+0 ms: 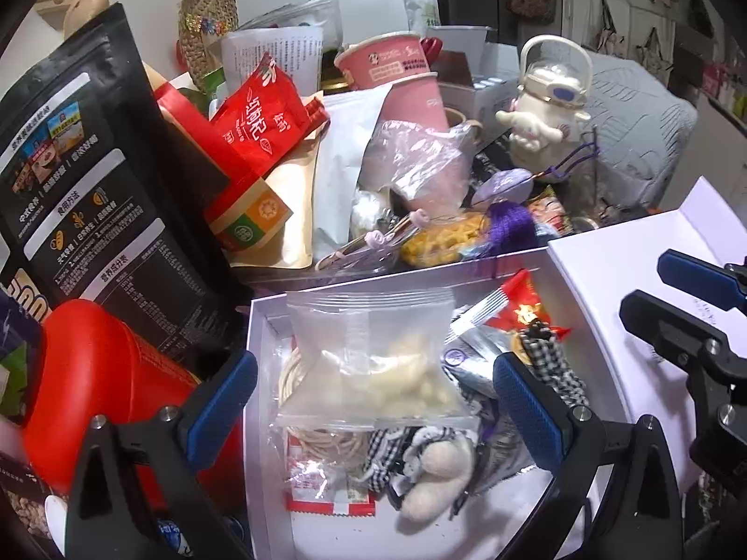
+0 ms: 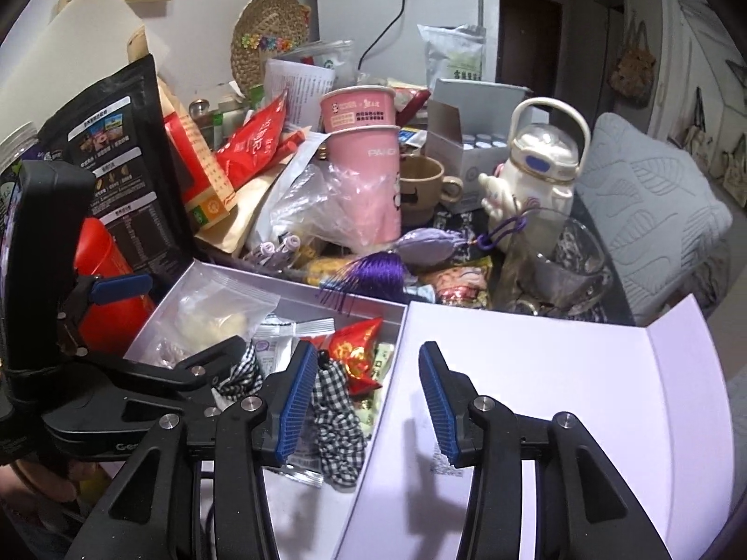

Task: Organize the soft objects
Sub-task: 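Open both grippers to drop the zip bag and scrunchie into the box, then withdraw both tools from the box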

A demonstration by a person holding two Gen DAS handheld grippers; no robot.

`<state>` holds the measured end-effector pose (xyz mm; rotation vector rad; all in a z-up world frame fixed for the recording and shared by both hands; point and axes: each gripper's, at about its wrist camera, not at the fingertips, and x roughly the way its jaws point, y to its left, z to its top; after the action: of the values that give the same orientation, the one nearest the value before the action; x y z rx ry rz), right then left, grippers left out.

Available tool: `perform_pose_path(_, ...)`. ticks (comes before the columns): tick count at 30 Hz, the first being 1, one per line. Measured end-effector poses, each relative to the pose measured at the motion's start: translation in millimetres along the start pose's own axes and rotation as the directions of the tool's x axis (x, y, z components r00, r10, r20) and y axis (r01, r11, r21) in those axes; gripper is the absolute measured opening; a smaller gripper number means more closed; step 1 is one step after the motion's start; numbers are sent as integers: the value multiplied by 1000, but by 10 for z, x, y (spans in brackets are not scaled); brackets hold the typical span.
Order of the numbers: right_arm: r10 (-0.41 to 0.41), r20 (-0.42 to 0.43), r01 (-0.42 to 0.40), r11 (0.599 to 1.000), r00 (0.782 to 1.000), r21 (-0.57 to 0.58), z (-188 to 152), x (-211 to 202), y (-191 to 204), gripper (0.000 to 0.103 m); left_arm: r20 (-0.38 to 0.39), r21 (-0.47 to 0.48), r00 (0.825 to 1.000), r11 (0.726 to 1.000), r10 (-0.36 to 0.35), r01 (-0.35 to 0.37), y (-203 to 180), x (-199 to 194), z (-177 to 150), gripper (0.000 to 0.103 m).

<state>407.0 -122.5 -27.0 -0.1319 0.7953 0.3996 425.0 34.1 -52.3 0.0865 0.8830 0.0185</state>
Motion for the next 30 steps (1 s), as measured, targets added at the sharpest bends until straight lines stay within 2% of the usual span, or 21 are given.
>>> perform_pose_path(7,23,50,-24,1000,998,8,47,-246,59,45,76,-29,997,1000,5,-2,86,-427,4,103)
perform_pose_path(12,38,91,-39,999,995,12,77,-523,109,45,152,-38,988,999,23,-17,139,-890,11,103)
perform_pose_path(13,36,102,-37,999,994,8,82,-609,126,50,163,-33,986,999,25,-20,151,-969,11,103)
perform_pose_path(15,34,123,-35,999,992,7,87,-731,137,57,199,-27,979,999,38,-33,159,-1180,-5,103)
perform_pose_path(18,31,161,-32,999,986,7,96,-983,177,57,245,-20,968,999,49,-45,167,-1460,-31,103)
perform_pose_path(20,25,180,-26,1000,983,3,93,-1133,208,57,271,-22,962,999,44,-39,175,-1624,-55,103)
perform_pose_path(24,11,234,-10,1000,972,-7,52,-1485,284,66,330,-18,944,1000,20,-15,175,-1978,-132,103)
perform_pose_path(30,-18,275,20,1000,961,-6,-91,-1863,372,67,387,-11,922,1000,3,1,149,-2343,-301,103)
